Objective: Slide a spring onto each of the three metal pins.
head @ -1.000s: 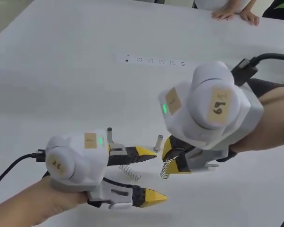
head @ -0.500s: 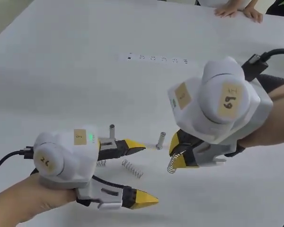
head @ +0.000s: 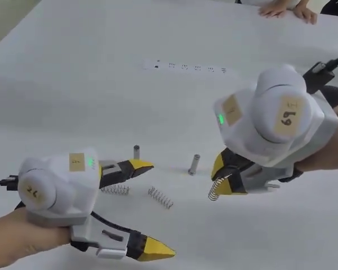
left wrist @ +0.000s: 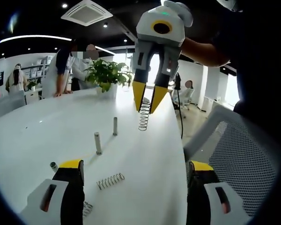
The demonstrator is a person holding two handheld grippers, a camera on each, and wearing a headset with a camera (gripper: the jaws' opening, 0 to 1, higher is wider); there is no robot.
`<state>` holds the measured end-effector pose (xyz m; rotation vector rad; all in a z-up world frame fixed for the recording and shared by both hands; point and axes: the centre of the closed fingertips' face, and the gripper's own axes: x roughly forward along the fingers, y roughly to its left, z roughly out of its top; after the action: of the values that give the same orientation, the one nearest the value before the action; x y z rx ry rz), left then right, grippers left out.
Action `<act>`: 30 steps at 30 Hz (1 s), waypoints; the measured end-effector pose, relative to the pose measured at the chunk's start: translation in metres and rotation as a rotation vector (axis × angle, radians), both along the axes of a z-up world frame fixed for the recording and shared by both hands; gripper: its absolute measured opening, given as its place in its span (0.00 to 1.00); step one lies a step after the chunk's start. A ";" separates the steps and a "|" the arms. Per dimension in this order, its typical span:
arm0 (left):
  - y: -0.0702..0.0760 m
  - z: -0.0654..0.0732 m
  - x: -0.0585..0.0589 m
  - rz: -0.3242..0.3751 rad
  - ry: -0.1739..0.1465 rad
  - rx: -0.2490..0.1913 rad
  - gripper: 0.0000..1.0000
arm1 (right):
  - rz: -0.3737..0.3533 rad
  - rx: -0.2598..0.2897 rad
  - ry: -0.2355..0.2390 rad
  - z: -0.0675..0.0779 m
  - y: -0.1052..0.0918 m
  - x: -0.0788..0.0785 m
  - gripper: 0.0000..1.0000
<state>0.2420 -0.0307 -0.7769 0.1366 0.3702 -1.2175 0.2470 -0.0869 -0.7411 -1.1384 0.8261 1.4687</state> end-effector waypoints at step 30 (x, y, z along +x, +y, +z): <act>0.029 -0.003 0.004 0.046 0.003 0.033 0.98 | -0.052 0.001 0.010 0.001 -0.027 0.009 0.06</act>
<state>0.2458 -0.0020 -0.7800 0.1537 0.3947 -1.1671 0.2556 -0.1142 -0.7397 -1.1022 0.8557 1.4325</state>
